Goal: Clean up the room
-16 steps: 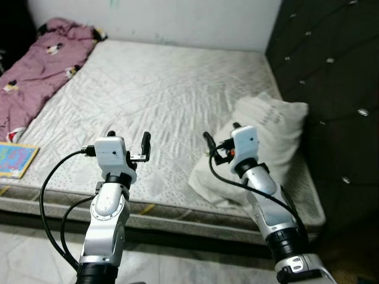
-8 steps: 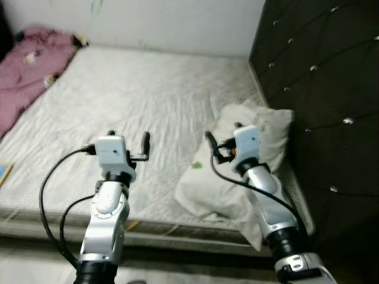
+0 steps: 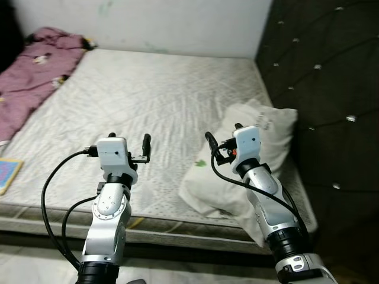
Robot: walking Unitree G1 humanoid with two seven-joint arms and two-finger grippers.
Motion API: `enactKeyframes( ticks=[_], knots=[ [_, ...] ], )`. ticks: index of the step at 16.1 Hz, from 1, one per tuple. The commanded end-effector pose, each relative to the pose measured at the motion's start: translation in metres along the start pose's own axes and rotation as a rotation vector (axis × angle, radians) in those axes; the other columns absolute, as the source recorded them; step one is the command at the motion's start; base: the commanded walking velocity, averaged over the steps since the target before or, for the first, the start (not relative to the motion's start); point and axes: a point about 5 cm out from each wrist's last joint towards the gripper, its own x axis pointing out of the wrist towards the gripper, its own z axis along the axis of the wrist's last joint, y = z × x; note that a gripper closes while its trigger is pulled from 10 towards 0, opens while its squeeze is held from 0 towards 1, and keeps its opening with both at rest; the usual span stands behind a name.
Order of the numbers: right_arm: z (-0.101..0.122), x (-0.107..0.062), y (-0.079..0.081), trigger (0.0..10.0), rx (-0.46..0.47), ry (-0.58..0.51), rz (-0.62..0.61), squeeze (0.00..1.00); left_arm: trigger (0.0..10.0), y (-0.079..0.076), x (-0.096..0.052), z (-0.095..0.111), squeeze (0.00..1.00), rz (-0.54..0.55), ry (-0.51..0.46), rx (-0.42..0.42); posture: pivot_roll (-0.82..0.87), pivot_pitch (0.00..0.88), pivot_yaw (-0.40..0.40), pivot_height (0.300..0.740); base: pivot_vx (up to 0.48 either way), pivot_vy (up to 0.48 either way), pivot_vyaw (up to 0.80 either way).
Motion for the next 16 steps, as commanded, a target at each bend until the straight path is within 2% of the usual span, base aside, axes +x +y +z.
enactKeyframes(
  ticks=[1,10,12,16],
  knots=[
    [0.0006,0.0008,-0.0029,10.0,-0.003,0.002,-0.004,0.00,10.0,-0.0018,0.0012,-0.0013,0.00,-0.011,0.009,0.005,-0.04,0.000,-0.018,0.740,0.000,-0.480,0.00],
    [0.0027,0.0030,-0.0043,10.0,-0.001,-0.001,-0.008,0.00,10.0,-0.0034,0.0032,0.0039,0.00,-0.013,-0.012,-0.001,-0.04,0.000,-0.012,0.740,0.000,-0.439,0.00],
    [0.0029,0.0034,-0.0044,10.0,-0.001,-0.002,-0.008,0.00,10.0,-0.0023,0.0032,0.0039,0.00,-0.008,-0.011,-0.027,-0.04,0.000,-0.013,0.740,0.000,0.000,0.00],
    [0.0024,0.0036,-0.0043,10.0,0.000,-0.001,-0.002,0.00,10.0,-0.0025,0.0036,0.0035,0.00,-0.009,-0.012,-0.024,-0.04,0.000,-0.016,0.740,0.000,0.000,0.00]
  ],
)
